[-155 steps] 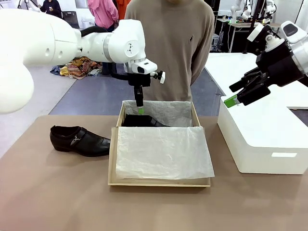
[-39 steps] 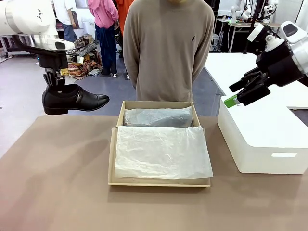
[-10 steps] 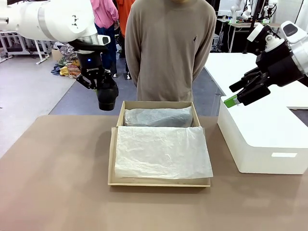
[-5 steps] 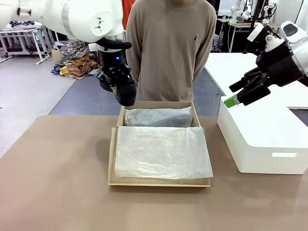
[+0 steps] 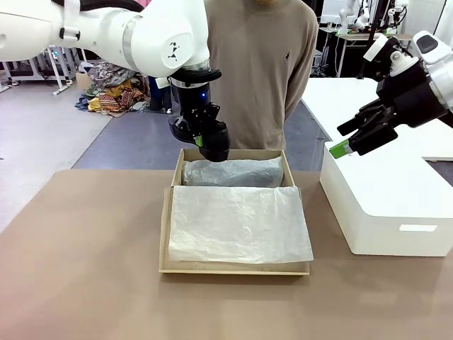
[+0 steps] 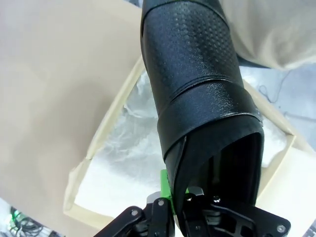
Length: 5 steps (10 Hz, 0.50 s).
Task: Pack the shoes into the box.
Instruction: Place the other shoe of the Shoes into the Shoes Box.
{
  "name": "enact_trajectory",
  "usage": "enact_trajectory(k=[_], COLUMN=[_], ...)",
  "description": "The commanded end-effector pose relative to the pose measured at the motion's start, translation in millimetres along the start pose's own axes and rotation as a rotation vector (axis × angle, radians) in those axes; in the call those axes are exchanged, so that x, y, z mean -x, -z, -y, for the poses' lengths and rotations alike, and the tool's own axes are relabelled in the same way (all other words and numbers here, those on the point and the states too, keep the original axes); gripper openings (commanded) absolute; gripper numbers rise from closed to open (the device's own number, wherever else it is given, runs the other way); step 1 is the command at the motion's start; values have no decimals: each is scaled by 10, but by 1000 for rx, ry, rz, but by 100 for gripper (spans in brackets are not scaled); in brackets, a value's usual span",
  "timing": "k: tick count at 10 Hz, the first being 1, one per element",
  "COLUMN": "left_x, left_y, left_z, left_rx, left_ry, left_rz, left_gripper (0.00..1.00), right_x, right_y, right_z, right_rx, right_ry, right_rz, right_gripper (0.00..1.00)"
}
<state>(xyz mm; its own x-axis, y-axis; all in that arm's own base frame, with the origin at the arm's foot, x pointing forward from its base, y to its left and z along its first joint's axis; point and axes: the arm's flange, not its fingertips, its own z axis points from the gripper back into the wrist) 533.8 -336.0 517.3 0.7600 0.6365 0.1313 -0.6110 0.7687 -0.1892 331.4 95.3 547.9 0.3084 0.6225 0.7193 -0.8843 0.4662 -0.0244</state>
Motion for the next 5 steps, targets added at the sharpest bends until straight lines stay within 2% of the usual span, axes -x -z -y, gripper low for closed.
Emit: enact_trajectory(k=[1, 5], left_x=[-54, -54], left_y=[-42, -42], left_z=[-48, -48], left_rx=[-15, -15], left_ry=[3, 3], left_rz=[23, 23], left_gripper=[0, 0], right_x=[-4, -4], right_y=[10, 10], right_z=[32, 32], right_rx=[-15, -15], right_ry=[-15, -15], right_rz=[24, 24], right_gripper=[100, 100])
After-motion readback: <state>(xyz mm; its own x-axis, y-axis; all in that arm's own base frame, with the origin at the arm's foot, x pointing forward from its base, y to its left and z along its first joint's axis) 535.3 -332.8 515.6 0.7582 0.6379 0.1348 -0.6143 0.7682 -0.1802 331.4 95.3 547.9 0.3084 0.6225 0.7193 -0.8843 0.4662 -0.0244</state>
